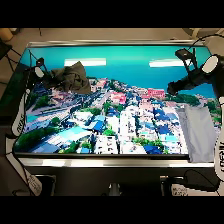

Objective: Fold the shirts.

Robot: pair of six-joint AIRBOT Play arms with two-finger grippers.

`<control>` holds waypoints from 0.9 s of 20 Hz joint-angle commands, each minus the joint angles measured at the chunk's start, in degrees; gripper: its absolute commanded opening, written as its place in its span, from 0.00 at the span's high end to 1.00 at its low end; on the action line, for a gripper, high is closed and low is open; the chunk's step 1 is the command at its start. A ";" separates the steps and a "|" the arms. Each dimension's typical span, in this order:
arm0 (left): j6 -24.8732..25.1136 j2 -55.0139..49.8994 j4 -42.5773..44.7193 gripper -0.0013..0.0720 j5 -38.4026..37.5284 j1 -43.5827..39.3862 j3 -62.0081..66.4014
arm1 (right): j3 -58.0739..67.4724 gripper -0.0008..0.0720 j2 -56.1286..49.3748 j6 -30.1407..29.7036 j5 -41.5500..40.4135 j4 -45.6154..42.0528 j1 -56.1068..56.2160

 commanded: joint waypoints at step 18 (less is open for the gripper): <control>26.38 43.34 -6.54 0.95 -4.94 -38.38 -18.82 | 7.17 0.32 34.34 -1.40 23.06 -0.55 0.02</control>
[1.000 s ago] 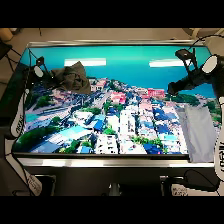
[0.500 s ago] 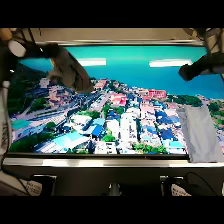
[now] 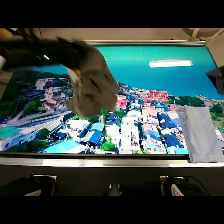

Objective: Fold the shirts.

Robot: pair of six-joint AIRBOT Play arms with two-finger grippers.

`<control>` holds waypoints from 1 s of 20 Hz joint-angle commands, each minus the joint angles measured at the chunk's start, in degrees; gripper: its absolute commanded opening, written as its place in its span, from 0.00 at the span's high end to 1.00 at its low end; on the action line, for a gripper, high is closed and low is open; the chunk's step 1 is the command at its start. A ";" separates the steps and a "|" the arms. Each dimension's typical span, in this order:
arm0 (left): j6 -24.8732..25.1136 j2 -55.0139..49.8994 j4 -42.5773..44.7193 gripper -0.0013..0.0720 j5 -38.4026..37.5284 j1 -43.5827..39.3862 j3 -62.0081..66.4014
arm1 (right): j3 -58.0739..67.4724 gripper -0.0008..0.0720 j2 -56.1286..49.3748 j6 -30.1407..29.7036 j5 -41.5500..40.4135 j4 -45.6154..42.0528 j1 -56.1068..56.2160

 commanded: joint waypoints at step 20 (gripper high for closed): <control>-8.02 -16.65 -8.55 0.00 -13.66 27.47 -27.45 | -51.63 0.06 -17.55 -8.92 -9.25 31.15 0.94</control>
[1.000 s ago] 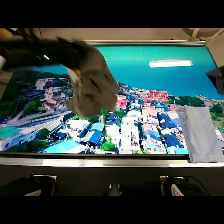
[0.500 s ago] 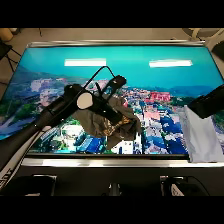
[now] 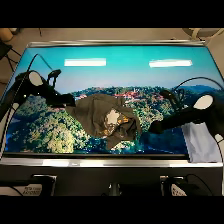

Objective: Fold the shirts.

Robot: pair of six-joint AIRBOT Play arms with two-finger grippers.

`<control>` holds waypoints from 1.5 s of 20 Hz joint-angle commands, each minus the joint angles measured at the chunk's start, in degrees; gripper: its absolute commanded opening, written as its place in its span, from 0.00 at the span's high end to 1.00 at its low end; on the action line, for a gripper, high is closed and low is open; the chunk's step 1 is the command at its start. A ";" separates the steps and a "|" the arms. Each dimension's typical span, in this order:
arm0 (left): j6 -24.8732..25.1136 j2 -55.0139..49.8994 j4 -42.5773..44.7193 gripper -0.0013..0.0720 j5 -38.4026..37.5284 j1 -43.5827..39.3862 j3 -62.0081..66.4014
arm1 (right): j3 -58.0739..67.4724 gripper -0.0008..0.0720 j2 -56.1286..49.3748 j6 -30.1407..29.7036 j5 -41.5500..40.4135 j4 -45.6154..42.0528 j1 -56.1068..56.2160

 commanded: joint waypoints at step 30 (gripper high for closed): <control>7.21 46.07 -10.99 0.96 35.95 -7.43 14.82 | 40.26 0.96 26.10 7.28 -22.88 -23.21 18.56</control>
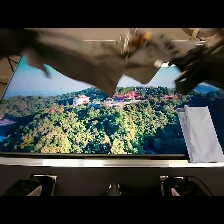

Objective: Fold the shirts.

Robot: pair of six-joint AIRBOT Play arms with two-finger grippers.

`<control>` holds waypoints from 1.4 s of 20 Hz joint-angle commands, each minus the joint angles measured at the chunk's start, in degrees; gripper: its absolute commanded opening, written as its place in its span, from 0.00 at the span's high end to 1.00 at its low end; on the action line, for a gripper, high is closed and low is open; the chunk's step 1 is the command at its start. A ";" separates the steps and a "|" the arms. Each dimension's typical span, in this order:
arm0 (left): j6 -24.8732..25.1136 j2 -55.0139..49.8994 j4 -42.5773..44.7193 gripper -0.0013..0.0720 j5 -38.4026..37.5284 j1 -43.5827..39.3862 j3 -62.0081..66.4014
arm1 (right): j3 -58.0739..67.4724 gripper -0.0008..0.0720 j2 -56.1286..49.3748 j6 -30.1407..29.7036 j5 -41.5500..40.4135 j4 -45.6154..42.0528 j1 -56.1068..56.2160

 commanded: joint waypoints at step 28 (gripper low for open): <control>-7.61 0.87 4.02 0.95 11.52 -5.55 -50.58 | -25.68 0.06 -19.41 2.03 17.94 -4.42 -6.67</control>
